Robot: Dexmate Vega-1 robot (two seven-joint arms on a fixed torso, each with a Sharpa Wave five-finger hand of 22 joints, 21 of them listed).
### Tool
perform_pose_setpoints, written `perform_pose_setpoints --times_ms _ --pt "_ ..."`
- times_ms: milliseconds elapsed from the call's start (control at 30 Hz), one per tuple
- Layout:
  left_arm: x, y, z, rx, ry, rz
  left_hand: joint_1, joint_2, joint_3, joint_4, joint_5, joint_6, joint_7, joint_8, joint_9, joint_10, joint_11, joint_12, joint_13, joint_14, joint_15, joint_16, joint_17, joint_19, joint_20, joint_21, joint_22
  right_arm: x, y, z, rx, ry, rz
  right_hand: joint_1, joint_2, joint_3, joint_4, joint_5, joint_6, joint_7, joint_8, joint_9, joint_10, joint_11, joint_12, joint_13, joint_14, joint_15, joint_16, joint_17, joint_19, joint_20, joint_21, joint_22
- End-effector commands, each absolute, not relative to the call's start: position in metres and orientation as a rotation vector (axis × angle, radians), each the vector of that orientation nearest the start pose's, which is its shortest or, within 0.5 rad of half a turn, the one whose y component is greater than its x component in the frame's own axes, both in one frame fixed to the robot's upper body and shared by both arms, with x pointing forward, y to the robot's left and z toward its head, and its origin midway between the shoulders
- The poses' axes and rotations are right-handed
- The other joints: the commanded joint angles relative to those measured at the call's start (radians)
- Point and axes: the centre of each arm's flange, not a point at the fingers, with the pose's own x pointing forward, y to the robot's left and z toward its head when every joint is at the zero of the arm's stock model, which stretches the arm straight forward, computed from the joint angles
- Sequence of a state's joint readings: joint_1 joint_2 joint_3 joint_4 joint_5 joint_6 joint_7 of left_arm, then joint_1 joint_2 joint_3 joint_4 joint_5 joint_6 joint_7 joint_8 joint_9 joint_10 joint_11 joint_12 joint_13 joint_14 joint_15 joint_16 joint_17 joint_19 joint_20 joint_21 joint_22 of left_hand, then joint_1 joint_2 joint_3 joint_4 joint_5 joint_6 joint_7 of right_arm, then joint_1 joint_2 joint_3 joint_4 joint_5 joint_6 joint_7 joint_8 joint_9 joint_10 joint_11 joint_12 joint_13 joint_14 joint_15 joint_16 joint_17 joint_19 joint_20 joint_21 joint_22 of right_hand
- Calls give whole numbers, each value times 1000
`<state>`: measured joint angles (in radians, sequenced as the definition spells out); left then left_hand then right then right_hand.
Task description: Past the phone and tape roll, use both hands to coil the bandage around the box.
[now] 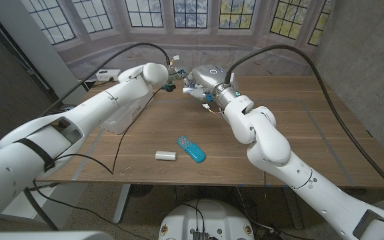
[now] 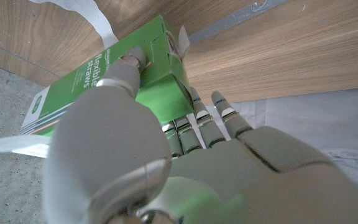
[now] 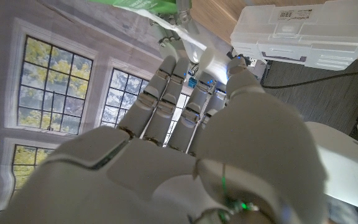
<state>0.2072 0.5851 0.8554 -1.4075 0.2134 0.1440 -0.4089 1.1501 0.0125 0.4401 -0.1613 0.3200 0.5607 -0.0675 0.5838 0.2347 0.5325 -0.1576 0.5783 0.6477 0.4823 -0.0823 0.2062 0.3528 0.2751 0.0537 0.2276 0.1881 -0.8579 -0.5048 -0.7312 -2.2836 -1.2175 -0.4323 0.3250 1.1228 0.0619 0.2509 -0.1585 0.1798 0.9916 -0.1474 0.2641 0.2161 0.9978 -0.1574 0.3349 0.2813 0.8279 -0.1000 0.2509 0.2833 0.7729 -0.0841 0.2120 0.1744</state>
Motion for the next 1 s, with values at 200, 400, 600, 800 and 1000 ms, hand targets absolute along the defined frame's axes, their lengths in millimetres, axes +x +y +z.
perform_pose_setpoints --times_ms 200,400,600,800,1000 --pt "654 136 177 1358 -547 -374 -38 52 12 3 -4 26 28 227 4 14 -6 5 45 8 1 2 0 6 -1 3 5 424 -49 60 -1543 -882 -101 3 16 -2 2 -1 5 4 4 6 8 -1 1 4 11 -132 4 3 10 -63 0 4" --pt "654 135 181 1351 -559 -370 -39 53 12 4 -4 26 28 227 3 14 -6 5 44 8 2 2 1 6 -2 3 5 420 -54 55 -1542 -857 -92 3 17 -2 3 -1 6 4 4 6 8 0 1 5 13 -132 5 4 10 -63 0 4" --pt "653 132 183 1349 -569 -372 -38 52 13 2 -4 26 25 227 3 15 -5 6 43 8 2 2 0 6 -2 3 5 417 -57 49 -1542 -829 -84 2 18 -4 3 -1 6 6 3 6 8 0 1 5 14 -132 6 5 10 -63 0 4" --pt "650 130 187 1349 -580 -366 -39 51 14 3 -4 26 27 227 3 15 -5 6 44 8 1 2 -1 6 -1 3 5 415 -61 47 -1535 -812 -88 3 18 -4 2 -1 5 5 3 6 7 1 0 6 14 -132 5 5 10 -63 0 4" --pt "647 130 192 1350 -593 -359 -39 52 14 3 -4 25 25 228 3 14 -3 6 44 8 2 2 -1 6 -2 3 5 414 -63 44 -1536 -792 -82 5 19 -5 2 -1 5 6 2 6 8 0 0 6 14 -133 4 5 10 -63 0 4"
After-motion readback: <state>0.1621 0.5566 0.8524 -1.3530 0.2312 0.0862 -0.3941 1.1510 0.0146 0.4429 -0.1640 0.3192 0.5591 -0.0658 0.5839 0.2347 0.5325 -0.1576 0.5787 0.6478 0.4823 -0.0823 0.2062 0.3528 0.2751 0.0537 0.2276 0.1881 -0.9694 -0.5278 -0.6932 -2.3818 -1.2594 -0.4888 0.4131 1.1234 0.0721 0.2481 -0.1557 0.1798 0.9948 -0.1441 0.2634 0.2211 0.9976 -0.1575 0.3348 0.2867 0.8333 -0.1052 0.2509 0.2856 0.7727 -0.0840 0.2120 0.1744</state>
